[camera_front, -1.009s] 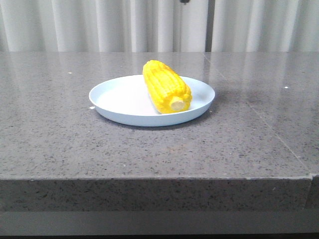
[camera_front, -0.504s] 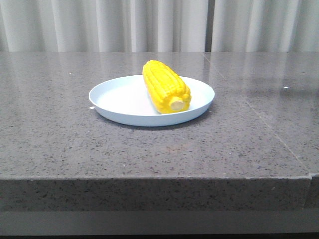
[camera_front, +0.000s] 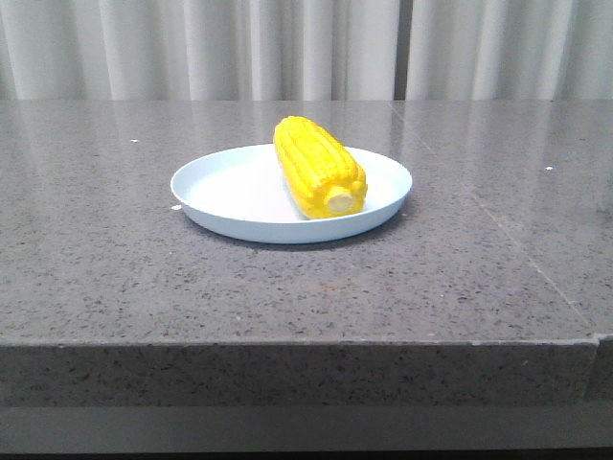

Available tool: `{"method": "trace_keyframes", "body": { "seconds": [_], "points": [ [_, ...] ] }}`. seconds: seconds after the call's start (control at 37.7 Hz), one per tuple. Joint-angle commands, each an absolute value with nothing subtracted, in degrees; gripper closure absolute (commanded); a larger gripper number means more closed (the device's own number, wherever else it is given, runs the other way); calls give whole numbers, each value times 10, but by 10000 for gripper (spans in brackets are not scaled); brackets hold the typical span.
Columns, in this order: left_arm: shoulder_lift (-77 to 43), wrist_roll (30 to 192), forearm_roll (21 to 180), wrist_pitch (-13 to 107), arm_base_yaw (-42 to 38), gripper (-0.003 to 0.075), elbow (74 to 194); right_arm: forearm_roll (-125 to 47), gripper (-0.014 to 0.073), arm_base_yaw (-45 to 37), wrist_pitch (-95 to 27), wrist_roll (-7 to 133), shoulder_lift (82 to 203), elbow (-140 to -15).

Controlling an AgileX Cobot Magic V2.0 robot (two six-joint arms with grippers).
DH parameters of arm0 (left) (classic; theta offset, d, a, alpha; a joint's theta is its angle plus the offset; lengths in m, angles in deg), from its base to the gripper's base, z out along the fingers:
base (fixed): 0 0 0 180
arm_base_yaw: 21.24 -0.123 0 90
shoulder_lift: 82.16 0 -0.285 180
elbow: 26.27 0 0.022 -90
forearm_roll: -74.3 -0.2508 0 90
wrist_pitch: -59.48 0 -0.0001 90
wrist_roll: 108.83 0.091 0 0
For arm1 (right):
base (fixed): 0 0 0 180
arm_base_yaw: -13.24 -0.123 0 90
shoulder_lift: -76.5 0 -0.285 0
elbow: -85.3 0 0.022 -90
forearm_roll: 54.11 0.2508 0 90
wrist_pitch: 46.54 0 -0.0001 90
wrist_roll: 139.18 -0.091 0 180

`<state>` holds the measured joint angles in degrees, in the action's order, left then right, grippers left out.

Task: Place corn on plate with both arms

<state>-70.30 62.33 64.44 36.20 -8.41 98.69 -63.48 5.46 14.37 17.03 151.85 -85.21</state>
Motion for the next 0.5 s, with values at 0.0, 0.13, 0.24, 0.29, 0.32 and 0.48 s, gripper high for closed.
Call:
{"method": "trace_keyframes", "body": {
  "seconds": [0.0,0.13,0.24,0.29,0.32,0.48],
  "points": [
    [-696,621,641,409,-84,741,1002,-635,657,58,69,180,1445,-794],
    [-696,621,641,409,-84,741,1002,-643,657,58,-29,180,1354,-685],
    [-696,621,641,409,-84,741,1002,-668,657,58,-99,180,1277,-603],
    [-696,621,641,409,-84,741,1002,-679,657,58,-125,180,1235,-566],
    [-696,621,641,409,-84,741,1002,-686,657,58,-138,180,1211,-546],
    [-696,621,641,409,-84,741,1002,-715,657,58,-192,180,1073,-456]
  ]
}}
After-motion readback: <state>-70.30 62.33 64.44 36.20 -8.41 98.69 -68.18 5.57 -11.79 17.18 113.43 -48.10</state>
